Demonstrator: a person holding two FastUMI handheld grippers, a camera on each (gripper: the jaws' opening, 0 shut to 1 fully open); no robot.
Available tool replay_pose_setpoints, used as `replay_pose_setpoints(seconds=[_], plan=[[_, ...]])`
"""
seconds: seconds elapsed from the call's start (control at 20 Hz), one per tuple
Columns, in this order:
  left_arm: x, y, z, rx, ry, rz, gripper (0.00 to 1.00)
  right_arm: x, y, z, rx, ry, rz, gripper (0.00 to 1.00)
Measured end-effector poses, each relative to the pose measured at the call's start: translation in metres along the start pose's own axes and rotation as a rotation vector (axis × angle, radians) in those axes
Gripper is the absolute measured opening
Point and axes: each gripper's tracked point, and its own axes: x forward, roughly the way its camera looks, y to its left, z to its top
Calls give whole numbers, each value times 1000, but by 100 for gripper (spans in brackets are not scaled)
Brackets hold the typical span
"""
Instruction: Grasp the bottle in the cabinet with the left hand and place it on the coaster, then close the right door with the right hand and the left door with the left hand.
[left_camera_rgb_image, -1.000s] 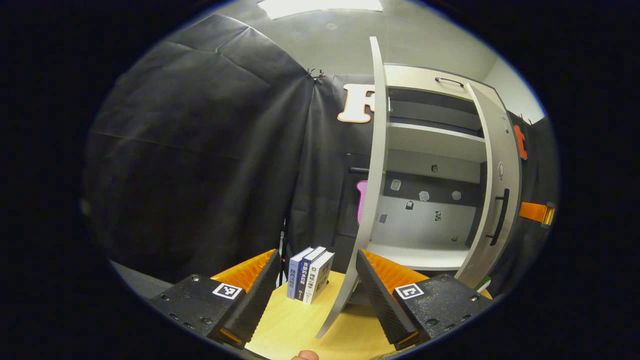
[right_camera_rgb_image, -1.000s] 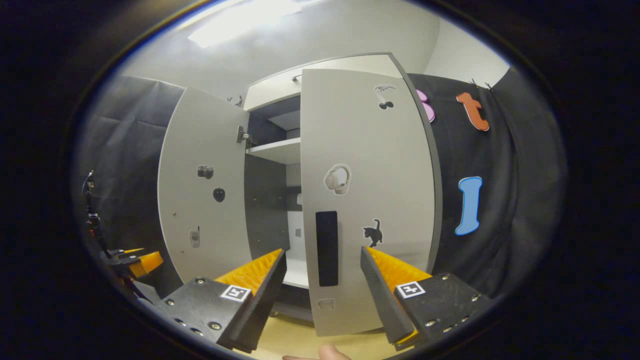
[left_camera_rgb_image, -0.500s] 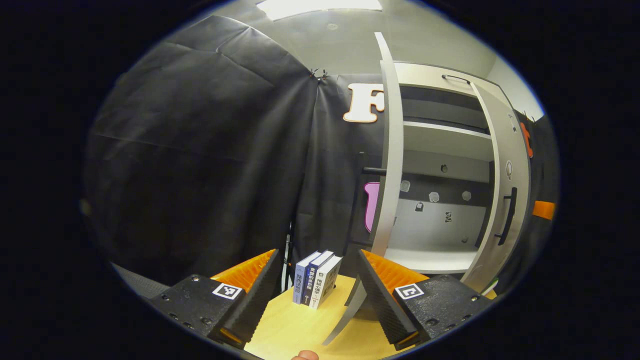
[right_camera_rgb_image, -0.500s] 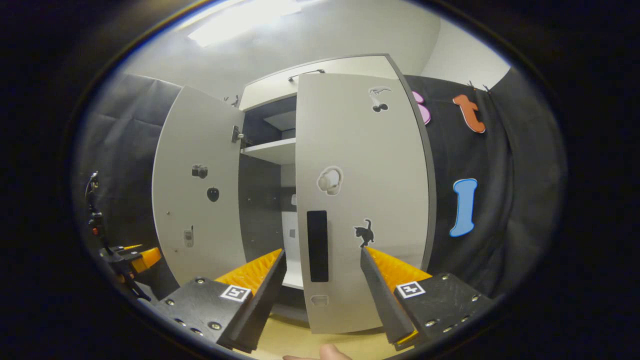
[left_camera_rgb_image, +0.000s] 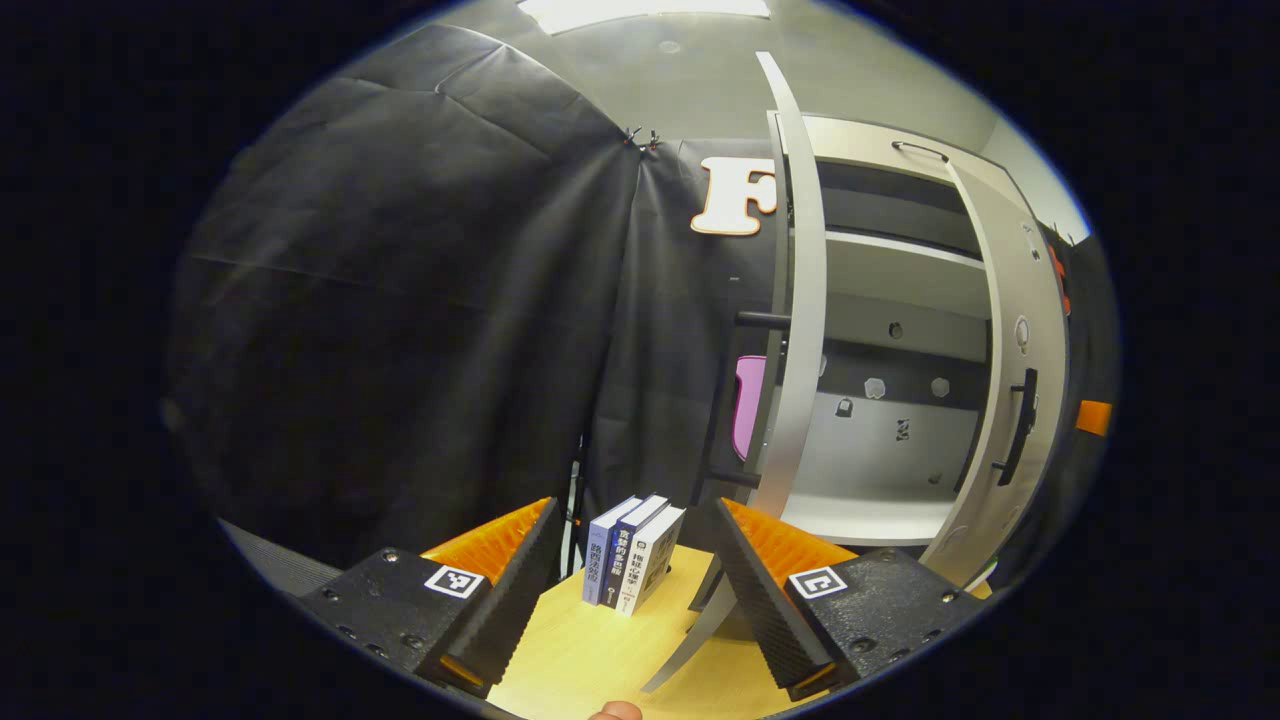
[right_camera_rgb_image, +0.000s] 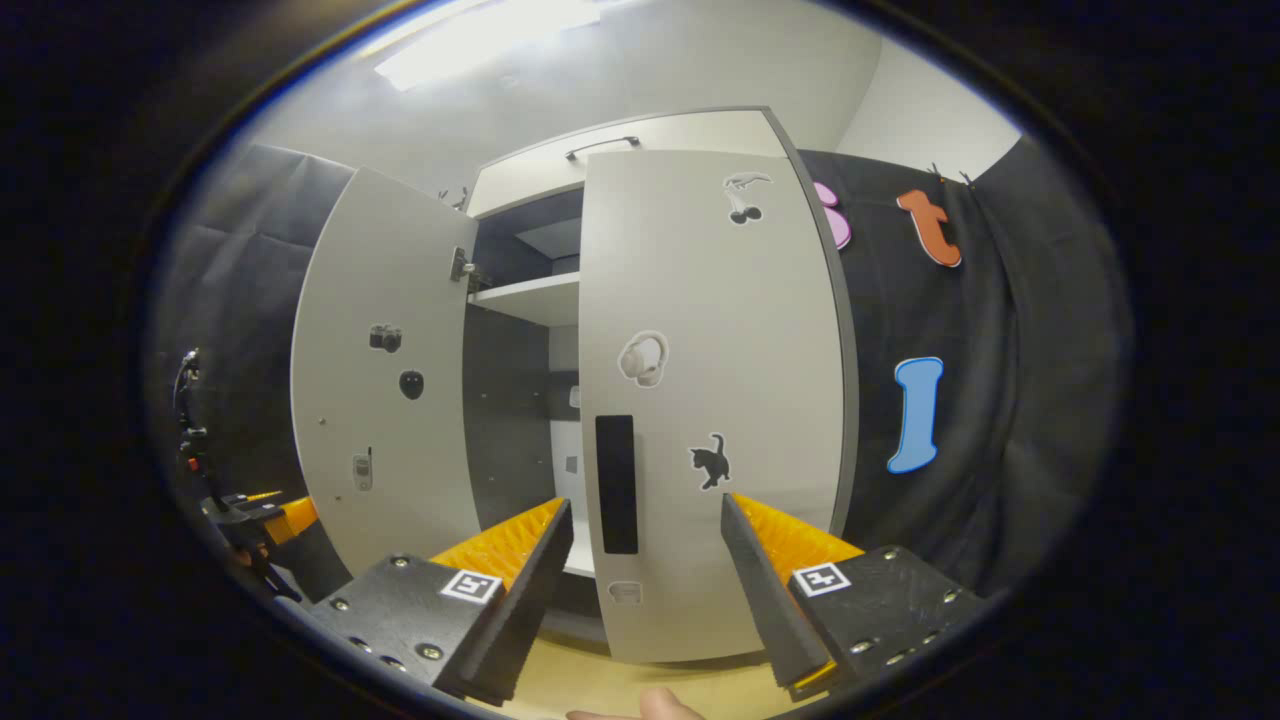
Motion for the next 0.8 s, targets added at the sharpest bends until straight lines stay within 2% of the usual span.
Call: replay_pose_setpoints(seconds=[0.1, 0.15, 0.2, 0.25, 0.3, 0.35, 0.4, 0.45, 0.5, 0.55, 0.6, 0.65, 0.7, 0.75, 0.8], plan=[[0, -2, -1, -13, 8, -24, 90, 1, 1, -1, -1, 2, 1, 90], [0, -3, -2, -16, 14, -31, 94, 1, 2, -2, -1, 2, 2, 86], [0, -5, -3, -13, 12, -37, 89, 1, 3, -2, 1, 3, 5, 90], [0, -6, -3, -5, 12, -42, 89, 1, 5, -2, 2, 4, 8, 90], [0, -8, -3, 5, 12, -51, 89, 2, 6, -3, 3, 6, 11, 86], [-2, -10, -4, 11, 16, -59, 89, 2, 8, -3, 3, 7, 15, 90], [-3, -12, -5, 13, 20, -66, 94, 2, 10, -5, 2, 9, 20, 90], [-5, -14, -7, 10, 25, -70, 94, 2, 12, -4, 1, 11, 26, 86], [-7, -16, -9, 6, 28, -74, 89, 2, 13, -6, 0, 13, 30, 86], [-9, -18, -11, 3, 32, -77, 94, 2, 14, -6, 0, 15, 34, 86], [-11, -20, -12, 2, 34, -79, 89, 2, 16, -7, 1, 16, 38, 86], [-11, -20, -14, 3, 34, -80, 89, 2, 17, -6, 2, 17, 42, 86], [-11, -21, -13, 0, 31, -84, 94, 2, 17, -7, 3, 17, 46, 86], [-10, -23, -14, 0, 36, -93, 89, 2, 18, -7, 5, 18, 49, 86], [-11, -26, -14, -1, 38, -109, 94, 2, 18, -8, 6, 19, 51, 86]])
